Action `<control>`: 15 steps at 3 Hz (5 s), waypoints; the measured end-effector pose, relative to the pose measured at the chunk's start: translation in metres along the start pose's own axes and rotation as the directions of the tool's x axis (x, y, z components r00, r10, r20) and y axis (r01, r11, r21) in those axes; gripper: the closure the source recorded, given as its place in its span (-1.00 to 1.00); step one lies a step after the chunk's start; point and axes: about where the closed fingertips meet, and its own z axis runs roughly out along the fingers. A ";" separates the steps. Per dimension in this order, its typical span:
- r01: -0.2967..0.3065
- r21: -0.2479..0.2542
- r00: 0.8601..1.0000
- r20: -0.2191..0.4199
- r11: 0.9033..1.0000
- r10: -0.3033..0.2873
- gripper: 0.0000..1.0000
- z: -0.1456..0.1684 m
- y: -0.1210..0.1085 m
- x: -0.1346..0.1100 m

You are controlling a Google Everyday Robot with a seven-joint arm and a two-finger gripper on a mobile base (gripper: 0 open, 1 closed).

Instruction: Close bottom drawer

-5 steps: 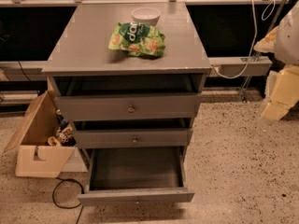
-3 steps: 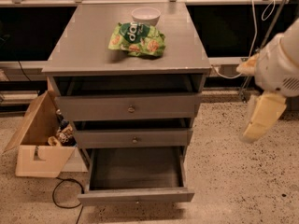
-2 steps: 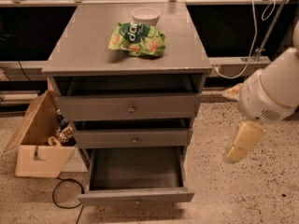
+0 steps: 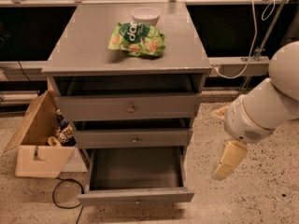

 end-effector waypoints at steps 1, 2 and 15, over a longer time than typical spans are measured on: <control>-0.012 -0.025 1.000 -0.023 1.000 0.011 -1.00 0.042 -0.002 0.015; -0.010 -0.083 1.000 0.014 0.996 0.012 -1.00 0.120 0.007 0.042; -0.038 -0.076 0.897 0.436 0.996 0.068 1.00 0.621 -0.057 0.175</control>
Offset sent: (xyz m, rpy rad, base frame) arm 0.0121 0.0102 -0.2617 0.1330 0.0913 0.0767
